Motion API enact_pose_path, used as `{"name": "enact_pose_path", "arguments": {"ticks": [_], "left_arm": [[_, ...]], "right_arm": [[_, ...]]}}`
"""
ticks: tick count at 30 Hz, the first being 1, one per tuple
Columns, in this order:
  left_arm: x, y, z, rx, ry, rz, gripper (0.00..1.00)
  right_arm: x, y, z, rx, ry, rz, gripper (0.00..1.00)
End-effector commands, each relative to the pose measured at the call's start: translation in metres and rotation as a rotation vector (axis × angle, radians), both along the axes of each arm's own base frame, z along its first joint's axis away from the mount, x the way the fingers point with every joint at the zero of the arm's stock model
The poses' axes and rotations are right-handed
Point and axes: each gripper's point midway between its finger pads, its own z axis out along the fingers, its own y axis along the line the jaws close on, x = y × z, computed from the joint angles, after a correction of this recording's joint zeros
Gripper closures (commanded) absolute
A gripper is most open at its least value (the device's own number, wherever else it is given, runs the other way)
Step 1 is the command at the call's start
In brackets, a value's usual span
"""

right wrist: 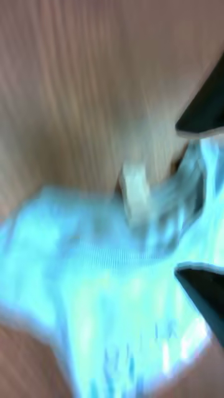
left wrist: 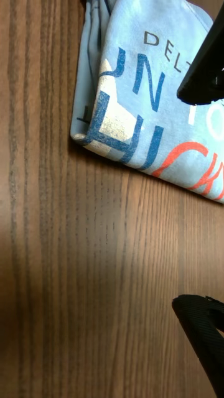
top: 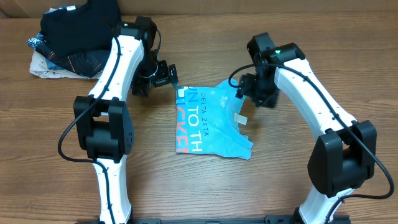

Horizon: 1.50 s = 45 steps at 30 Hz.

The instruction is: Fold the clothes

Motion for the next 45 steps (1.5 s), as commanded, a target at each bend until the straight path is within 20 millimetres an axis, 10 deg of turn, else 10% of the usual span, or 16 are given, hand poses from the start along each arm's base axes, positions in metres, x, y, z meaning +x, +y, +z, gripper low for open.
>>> {"name": "enact_pose_path", "arguments": {"ticks": [1, 6, 20, 35, 38, 39, 40, 45], "left_arm": [[0.001, -0.001, 0.011, 0.005, -0.036, -0.040, 0.00], [0.000, -0.001, 0.011, 0.004, -0.034, -0.057, 0.00], [0.001, -0.002, 0.011, 0.003, -0.041, -0.057, 0.00], [-0.001, 0.000, 0.011, 0.003, -0.041, -0.111, 0.00], [-0.002, 0.015, 0.010, 0.058, -0.025, -0.071, 0.00], [-0.003, 0.018, 0.010, 0.060, -0.017, -0.051, 0.00], [-0.004, 0.022, 0.010, 0.061, -0.007, -0.018, 0.00], [0.001, 0.049, 0.013, -0.022, 0.021, 0.157, 0.00]], "right_arm": [[0.001, 0.041, 0.020, 0.200, -0.045, 0.137, 0.62], [-0.004, 0.051, 0.004, 0.189, -0.017, 0.167, 0.93], [-0.024, 0.057, -0.073, 0.176, 0.091, 0.185, 0.96], [-0.009, -0.047, -0.069, -0.187, 0.112, -0.020, 0.87], [-0.011, -0.067, -0.048, -0.200, 0.154, -0.071, 0.66], [-0.012, -0.070, -0.044, -0.201, 0.161, -0.078, 0.44], [-0.013, -0.076, -0.038, -0.203, 0.176, -0.094, 0.00], [-0.013, -0.115, -0.031, -0.223, 0.202, -0.156, 0.00]]}}
